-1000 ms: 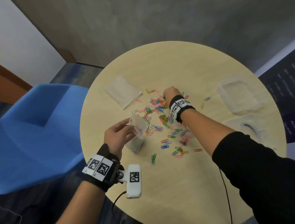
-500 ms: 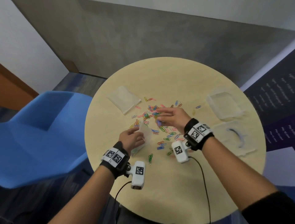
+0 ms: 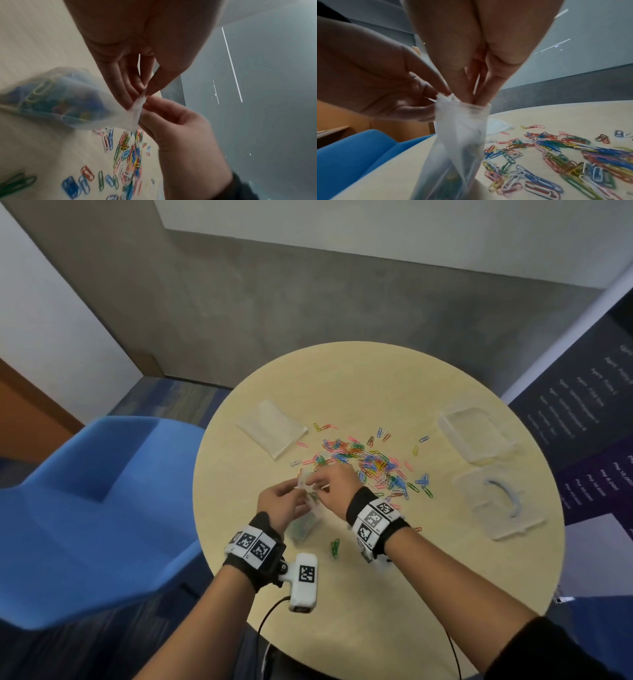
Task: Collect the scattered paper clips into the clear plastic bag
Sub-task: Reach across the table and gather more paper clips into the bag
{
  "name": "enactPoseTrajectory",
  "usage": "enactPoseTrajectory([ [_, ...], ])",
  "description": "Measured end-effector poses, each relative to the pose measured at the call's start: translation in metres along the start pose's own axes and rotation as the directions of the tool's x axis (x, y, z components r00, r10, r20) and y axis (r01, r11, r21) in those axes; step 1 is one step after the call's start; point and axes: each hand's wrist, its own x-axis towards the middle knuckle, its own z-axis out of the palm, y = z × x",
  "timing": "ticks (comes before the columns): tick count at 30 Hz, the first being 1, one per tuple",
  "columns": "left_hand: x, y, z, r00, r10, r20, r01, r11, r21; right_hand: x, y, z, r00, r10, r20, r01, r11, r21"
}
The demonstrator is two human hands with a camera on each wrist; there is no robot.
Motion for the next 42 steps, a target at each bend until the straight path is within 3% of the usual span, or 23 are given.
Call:
enactPoseTrajectory([
  [3, -0.001, 0.008, -0.021, 0.999, 0.015, -0.035, -0.017, 0.998, -0.063, 0.009, 0.006, -0.011, 0.985, -0.018, -0.174, 0.045, 0.987, 0.155],
  [5, -0.005, 0.010, -0.038, 0.998, 0.016, -0.065, -0.022, 0.996, -0.092, 0.023, 0.022, -0.010, 0.978, 0.021, -0.208, 0.004, 0.993, 0.115],
  [8, -0.013, 0.004, -0.064, 0.995, -0.012, -0.098, -0.002, 0.990, -0.144, 0.047, 0.037, 0.011, 0.997, 0.075, 0.020, -0.070, 0.981, -0.183],
  [10, -0.017, 0.000, -0.076, 0.993, -0.023, -0.115, 0.004, 0.987, -0.163, 0.062, 0.036, 0.030, 0.982, 0.103, 0.159, -0.045, 0.942, -0.334],
  [16, -0.015, -0.004, -0.090, 0.994, 0.015, -0.111, -0.022, 0.998, -0.062, 0.090, 0.028, 0.077, 0.947, 0.196, 0.255, 0.015, 0.767, -0.641],
  [21, -0.015, -0.007, -0.087, 0.998, 0.014, -0.062, -0.014, 1.000, -0.005, 0.069, 0.041, 0.083, 0.928, 0.139, 0.346, 0.166, 0.677, -0.717],
  [25, -0.013, -0.008, -0.070, 1.000, 0.018, -0.023, -0.018, 1.000, -0.001, 0.046, 0.061, 0.064, 0.926, 0.027, 0.376, 0.251, 0.701, -0.667],
  [28, -0.007, -0.014, -0.050, 1.000, 0.014, -0.014, -0.014, 1.000, 0.013, 0.034, 0.064, 0.047, 0.922, 0.034, 0.385, 0.254, 0.696, -0.672],
  [31, -0.001, -0.020, -0.035, 1.000, 0.005, -0.019, -0.005, 1.000, 0.001, 0.027, 0.068, 0.027, 0.942, 0.089, 0.324, 0.158, 0.733, -0.662],
  [34, 0.001, -0.024, -0.027, 1.000, 0.015, -0.020, -0.016, 0.999, -0.038, 0.018, 0.081, 0.010, 0.976, 0.167, 0.139, -0.078, 0.866, -0.494],
  [35, 0.001, -0.024, -0.025, 1.000, 0.021, -0.021, -0.022, 0.999, -0.049, 0.015, 0.087, 0.005, 0.975, 0.219, 0.027, -0.197, 0.918, -0.343],
  [37, 0.000, -0.023, -0.021, 0.999, 0.030, -0.026, -0.031, 0.998, -0.061, 0.007, 0.093, -0.007, 0.927, 0.342, -0.152, -0.344, 0.939, 0.015],
  [40, 0.000, -0.024, -0.014, 0.999, 0.031, -0.026, -0.032, 0.998, -0.048, -0.002, 0.083, -0.019, 0.874, 0.442, -0.201, -0.332, 0.846, 0.416],
  [42, -0.001, -0.024, -0.007, 1.000, 0.027, -0.015, -0.027, 0.999, -0.044, -0.003, 0.067, -0.022, 0.870, 0.473, -0.138, -0.265, 0.685, 0.678],
])
